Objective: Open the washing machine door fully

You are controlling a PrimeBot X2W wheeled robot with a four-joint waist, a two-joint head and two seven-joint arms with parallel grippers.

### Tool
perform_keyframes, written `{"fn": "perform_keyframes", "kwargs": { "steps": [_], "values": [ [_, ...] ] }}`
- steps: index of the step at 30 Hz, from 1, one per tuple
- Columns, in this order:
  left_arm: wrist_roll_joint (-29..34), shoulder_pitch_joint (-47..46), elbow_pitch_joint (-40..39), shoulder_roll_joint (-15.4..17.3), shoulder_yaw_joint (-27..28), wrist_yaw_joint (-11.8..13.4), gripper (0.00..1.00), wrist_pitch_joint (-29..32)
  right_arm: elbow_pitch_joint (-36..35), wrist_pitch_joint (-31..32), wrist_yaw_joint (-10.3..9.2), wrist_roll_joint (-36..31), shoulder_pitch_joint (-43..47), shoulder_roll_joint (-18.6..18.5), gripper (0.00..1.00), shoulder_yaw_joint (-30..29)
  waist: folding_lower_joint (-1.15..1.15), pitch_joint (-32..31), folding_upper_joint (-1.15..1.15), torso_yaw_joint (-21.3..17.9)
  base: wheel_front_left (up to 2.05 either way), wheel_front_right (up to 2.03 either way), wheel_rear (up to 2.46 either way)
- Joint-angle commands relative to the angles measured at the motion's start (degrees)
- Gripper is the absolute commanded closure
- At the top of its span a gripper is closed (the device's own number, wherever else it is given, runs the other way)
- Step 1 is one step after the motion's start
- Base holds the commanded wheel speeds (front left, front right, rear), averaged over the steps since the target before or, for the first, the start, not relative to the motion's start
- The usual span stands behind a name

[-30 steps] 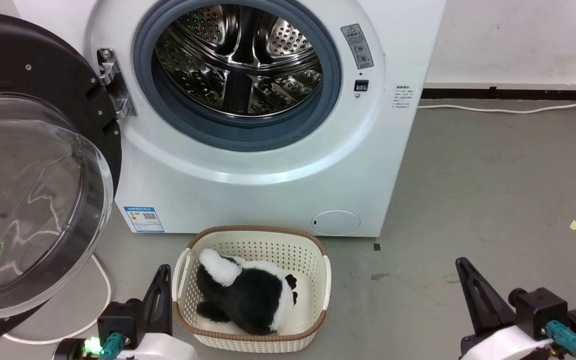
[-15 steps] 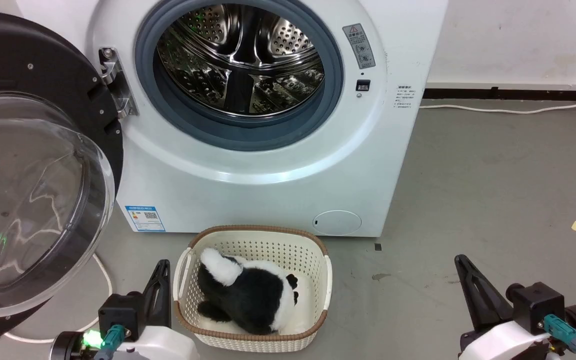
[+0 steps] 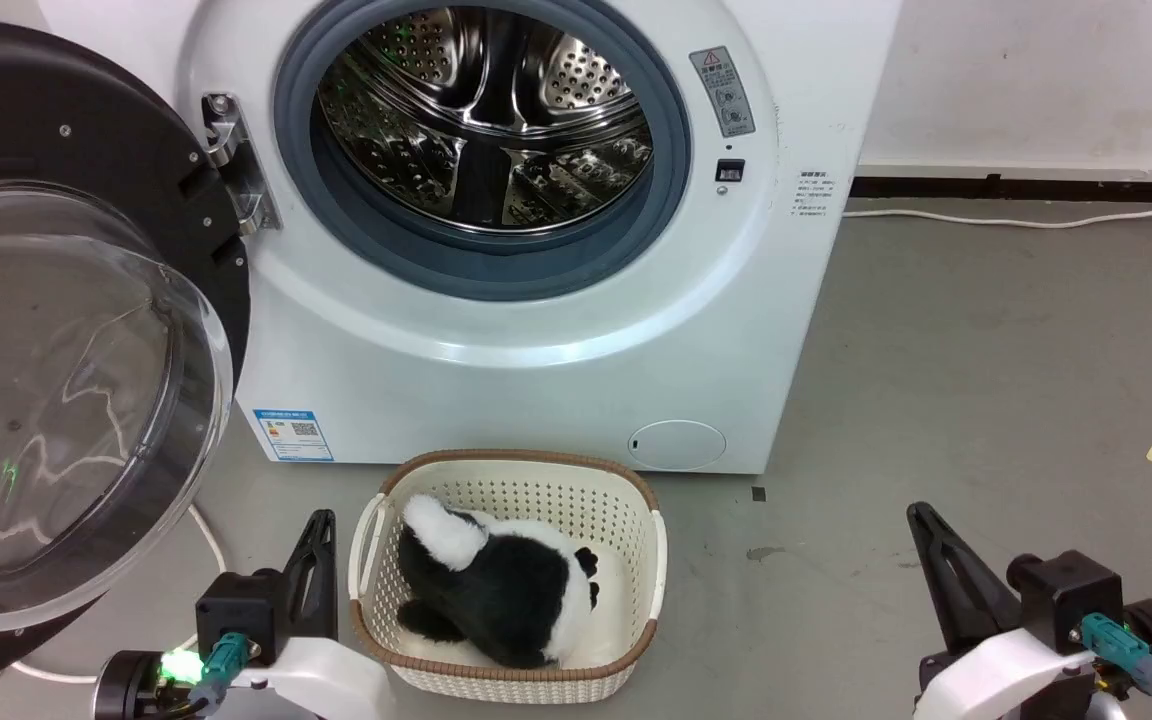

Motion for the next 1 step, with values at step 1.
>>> {"fn": "perform_keyframes", "kwargs": {
  "steps": [1],
  "values": [
    [0.4, -1.0, -0.2, 0.0, 0.3, -0.3, 1.0, 0.2, -0.2, 0.3, 0.04, -0.4, -0.7, 0.3, 1.0, 0.0, 0.0, 0.0, 0.0, 0.0, 0.0, 0.0, 0.0]
  ]
}}
